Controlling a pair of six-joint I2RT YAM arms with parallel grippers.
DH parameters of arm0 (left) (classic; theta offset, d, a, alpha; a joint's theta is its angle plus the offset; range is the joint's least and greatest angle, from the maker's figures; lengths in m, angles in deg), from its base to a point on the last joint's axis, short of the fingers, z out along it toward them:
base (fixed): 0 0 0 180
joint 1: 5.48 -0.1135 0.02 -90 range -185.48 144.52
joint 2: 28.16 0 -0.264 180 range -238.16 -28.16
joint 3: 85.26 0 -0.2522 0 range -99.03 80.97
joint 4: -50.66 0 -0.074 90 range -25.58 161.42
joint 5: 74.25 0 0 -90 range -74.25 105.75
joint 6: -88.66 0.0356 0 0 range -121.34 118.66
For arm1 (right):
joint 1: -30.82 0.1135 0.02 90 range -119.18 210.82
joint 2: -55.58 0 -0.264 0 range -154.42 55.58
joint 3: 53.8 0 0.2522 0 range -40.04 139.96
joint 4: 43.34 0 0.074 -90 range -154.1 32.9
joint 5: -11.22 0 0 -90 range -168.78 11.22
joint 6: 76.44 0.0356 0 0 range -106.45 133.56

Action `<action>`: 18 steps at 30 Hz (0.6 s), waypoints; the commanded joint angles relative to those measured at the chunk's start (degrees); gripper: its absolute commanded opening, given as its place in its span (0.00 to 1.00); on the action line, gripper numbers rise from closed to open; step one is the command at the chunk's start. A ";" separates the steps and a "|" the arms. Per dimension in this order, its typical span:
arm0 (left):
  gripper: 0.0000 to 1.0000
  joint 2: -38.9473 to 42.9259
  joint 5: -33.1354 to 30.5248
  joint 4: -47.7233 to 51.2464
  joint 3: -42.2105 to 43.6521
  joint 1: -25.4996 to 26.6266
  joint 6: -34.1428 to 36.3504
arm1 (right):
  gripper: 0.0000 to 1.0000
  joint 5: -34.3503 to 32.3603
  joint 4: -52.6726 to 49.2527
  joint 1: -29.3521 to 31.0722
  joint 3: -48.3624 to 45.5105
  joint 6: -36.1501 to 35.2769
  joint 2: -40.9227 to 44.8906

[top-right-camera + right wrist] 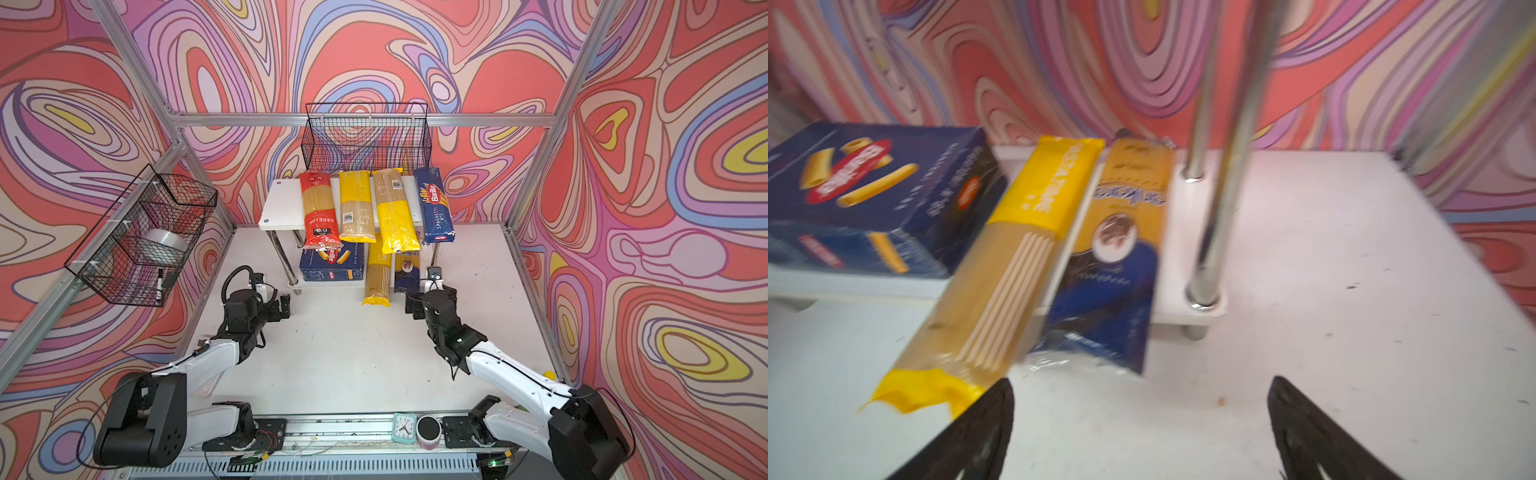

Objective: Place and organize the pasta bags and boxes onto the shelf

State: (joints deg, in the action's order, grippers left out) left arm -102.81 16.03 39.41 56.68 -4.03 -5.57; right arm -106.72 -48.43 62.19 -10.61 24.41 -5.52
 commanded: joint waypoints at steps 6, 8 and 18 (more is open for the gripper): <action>1.00 -4.29 6.07 -19.53 4.43 -3.74 2.76 | 0.98 -4.39 30.81 -11.35 -10.38 -12.57 -8.34; 1.00 -9.05 3.42 -32.90 8.81 -3.78 1.77 | 0.98 -1.69 41.82 -14.97 -12.48 -12.75 -15.61; 1.00 -13.30 6.93 -25.71 3.09 -4.00 2.76 | 0.98 9.38 61.43 -25.76 -10.82 -10.39 -36.00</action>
State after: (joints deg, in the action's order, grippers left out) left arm -116.32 21.71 15.93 60.46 -8.14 -4.11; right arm -102.63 4.74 39.66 -22.06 11.80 -40.84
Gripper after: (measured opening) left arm 0.994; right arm 0.985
